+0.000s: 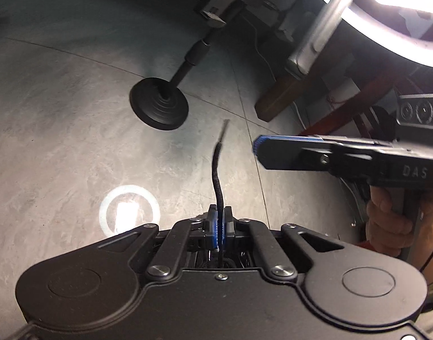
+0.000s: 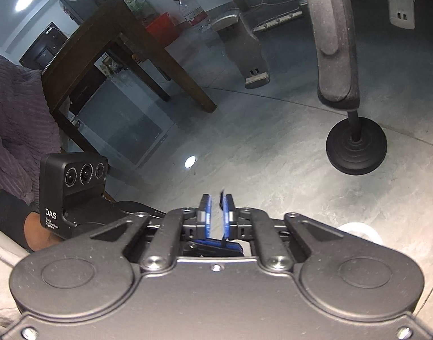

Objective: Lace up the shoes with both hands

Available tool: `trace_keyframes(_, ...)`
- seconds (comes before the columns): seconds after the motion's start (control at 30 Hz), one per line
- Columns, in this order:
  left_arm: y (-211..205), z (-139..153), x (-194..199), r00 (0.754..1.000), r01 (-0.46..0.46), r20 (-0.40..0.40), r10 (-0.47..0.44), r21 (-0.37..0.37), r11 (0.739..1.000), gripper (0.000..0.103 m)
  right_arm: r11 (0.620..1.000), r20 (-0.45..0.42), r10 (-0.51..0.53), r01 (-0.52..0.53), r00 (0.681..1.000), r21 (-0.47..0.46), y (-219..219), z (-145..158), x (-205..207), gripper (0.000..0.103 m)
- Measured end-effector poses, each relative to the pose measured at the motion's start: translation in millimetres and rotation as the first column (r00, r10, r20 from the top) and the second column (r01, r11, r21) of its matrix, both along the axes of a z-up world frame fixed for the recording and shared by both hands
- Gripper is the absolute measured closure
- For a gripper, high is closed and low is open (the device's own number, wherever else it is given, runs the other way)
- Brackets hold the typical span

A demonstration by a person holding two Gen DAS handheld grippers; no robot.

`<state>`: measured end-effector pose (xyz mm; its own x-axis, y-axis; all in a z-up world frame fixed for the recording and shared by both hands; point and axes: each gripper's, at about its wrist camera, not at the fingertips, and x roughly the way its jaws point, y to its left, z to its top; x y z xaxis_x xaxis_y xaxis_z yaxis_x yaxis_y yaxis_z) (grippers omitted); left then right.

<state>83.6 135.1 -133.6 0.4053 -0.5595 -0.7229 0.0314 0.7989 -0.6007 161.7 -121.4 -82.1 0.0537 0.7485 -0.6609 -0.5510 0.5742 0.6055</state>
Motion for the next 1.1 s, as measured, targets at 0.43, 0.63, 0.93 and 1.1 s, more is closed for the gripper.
trace_keyframes(0.43, 19, 23, 3, 0.99, -0.13, 0.052, 0.134, -0.066, 0.989, 0.1, 0.963, -0.039, 0.168, -0.172, 0.985, -0.207, -41, -25, -55, 0.071)
trace_keyframes(0.63, -1, 33, -3, 0.992, -0.015, 0.128, 0.015, 0.006, 1.0, 0.1, 0.942, -0.131, 0.157, -0.188, 0.979, -0.277, -20, -42, -92, 0.071)
trace_keyframes(0.93, -7, 39, -12, 0.983, 0.0, 0.185, -0.018, 0.094, 0.996, 0.1, 0.917, -0.276, -0.013, -0.099, 0.961, -0.387, -7, -62, -109, 0.078)
trace_keyframes(1.1, -3, 35, -17, 0.988, -0.02, 0.155, -0.002, 0.143, 0.989, 0.1, 0.89, -0.229, -0.036, -0.073, 0.973, -0.451, -20, -50, -111, 0.093)
